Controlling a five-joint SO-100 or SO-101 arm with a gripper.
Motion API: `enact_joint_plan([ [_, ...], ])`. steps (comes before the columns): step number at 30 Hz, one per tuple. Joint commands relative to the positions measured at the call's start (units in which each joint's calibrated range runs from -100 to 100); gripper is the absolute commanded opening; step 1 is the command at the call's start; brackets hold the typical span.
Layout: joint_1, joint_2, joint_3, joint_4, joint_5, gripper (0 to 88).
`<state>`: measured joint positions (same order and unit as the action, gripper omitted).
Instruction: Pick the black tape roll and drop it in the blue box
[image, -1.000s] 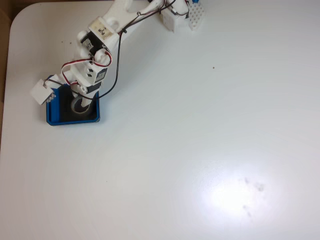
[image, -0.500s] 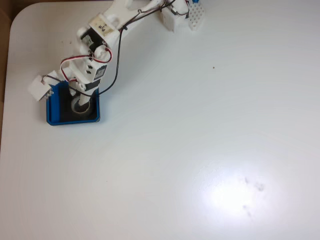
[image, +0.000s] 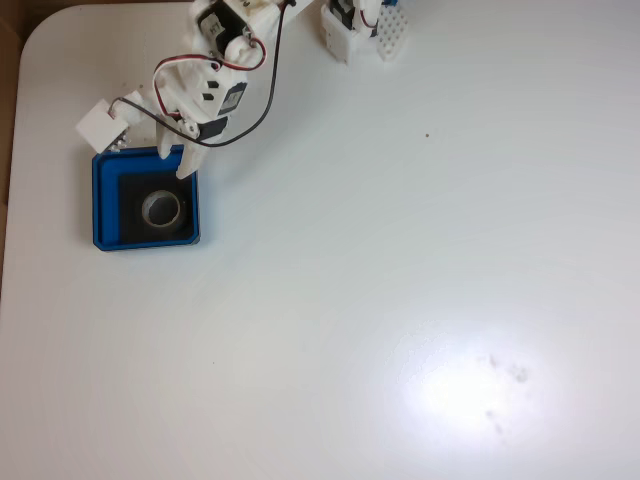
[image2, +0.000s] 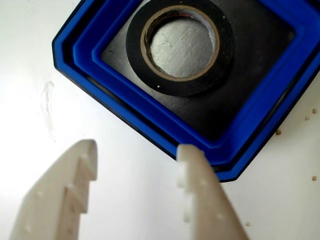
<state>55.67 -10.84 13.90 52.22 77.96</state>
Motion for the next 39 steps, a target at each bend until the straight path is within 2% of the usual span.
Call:
enact_joint_plan([
  [1,0.17,-6.39,3.98,-1.23,0.31,14.0],
  [39,-0.22,-58.06,57.53,-1.31,0.31,14.0],
])
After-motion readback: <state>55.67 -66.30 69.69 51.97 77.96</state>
